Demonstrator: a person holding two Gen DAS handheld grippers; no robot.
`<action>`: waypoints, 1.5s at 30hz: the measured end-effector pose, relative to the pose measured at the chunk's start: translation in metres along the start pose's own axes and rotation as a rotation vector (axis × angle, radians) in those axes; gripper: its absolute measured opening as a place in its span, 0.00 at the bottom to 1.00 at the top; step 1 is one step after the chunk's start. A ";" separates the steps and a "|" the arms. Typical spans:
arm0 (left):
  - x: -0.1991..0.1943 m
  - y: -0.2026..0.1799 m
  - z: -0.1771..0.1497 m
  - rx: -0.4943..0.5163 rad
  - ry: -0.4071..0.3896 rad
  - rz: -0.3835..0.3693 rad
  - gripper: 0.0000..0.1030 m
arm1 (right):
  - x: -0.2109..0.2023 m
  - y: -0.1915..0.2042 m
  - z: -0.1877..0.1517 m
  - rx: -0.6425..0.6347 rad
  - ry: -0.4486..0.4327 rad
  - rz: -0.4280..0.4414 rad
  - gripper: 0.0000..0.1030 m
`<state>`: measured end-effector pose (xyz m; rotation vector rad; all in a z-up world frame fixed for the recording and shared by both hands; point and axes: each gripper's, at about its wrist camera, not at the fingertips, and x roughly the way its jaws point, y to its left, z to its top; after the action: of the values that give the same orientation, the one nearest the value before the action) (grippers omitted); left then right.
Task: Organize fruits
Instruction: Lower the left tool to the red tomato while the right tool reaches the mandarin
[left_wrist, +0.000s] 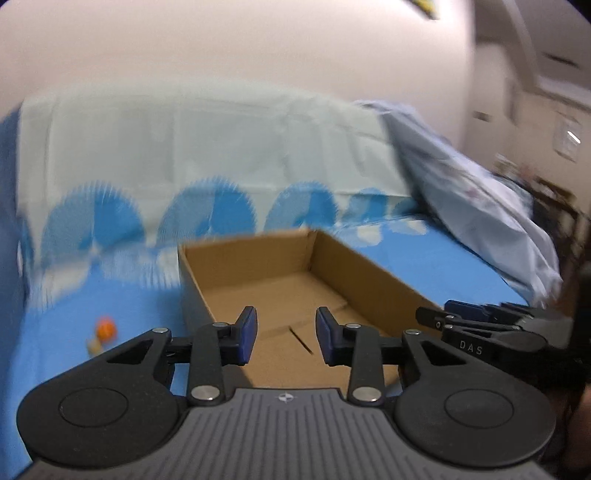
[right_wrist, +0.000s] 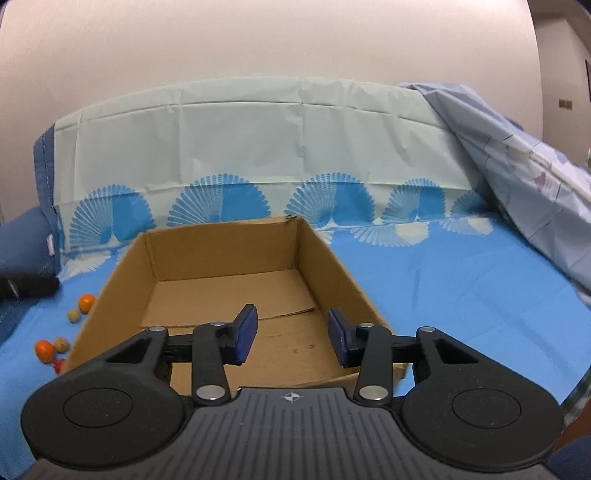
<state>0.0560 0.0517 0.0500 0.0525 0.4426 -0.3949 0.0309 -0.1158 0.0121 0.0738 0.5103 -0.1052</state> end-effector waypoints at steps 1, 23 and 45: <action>-0.007 0.011 0.005 0.037 -0.006 -0.014 0.38 | -0.001 0.003 0.001 0.003 -0.005 0.012 0.44; 0.012 0.182 -0.087 -0.301 0.268 0.119 0.40 | -0.017 0.213 -0.027 -0.416 -0.019 0.438 0.50; 0.093 0.188 -0.112 -0.425 0.407 0.127 0.50 | 0.047 0.252 -0.084 -0.547 0.353 0.361 0.56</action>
<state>0.1600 0.2071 -0.0972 -0.2553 0.9124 -0.1563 0.0610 0.1389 -0.0725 -0.3560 0.8542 0.4080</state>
